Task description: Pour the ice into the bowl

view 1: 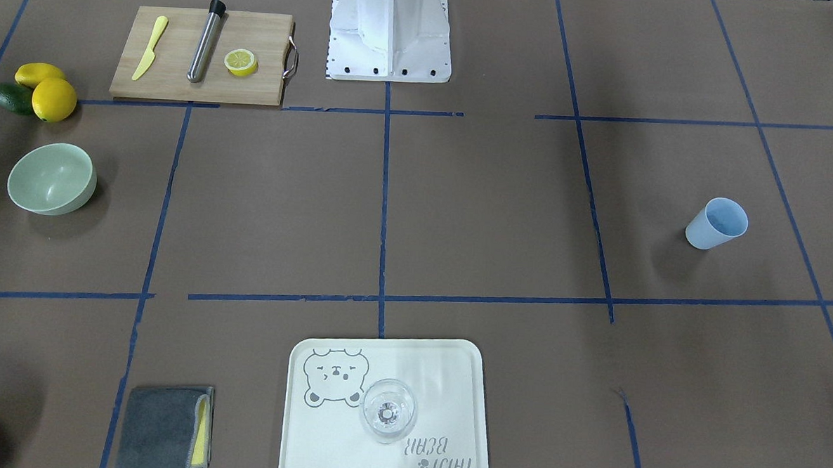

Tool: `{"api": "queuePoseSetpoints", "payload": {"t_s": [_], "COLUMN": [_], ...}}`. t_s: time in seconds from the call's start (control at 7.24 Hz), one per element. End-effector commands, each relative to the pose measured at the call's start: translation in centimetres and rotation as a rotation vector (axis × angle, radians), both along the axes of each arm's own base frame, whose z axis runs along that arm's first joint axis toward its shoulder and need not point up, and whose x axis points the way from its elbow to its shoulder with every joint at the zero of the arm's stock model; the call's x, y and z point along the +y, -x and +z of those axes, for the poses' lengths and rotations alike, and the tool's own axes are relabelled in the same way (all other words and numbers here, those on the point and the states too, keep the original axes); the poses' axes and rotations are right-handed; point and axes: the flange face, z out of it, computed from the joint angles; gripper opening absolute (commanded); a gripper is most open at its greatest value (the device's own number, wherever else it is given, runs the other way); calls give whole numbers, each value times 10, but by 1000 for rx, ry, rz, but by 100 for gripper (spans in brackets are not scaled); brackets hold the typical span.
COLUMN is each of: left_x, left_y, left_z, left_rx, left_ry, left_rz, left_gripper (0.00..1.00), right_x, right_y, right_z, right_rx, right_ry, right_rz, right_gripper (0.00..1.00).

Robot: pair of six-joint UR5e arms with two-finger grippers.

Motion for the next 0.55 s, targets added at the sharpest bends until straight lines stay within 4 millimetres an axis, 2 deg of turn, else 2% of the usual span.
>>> {"api": "queuePoseSetpoints", "payload": {"t_s": [0.0,0.14,0.28,0.41], "left_x": [1,1,1,1], "left_y": [0,0,0,0], "left_z": [-1,1,2,3], "left_rx": [4,4,4,4], "left_ry": [-1,1,2,4], "left_rz": [1,2,2,2], "left_gripper": [100,100,100,100], "right_x": [-5,-4,0,8], "right_y": [65,115,141,180], "right_z": [-23,-28,-7,-2], "right_rx": [-31,16,20,21], "right_ry": [-92,-212,-151,-91], "right_rz": [-44,-86,-68,-46], "right_gripper": [100,100,100,100]}}
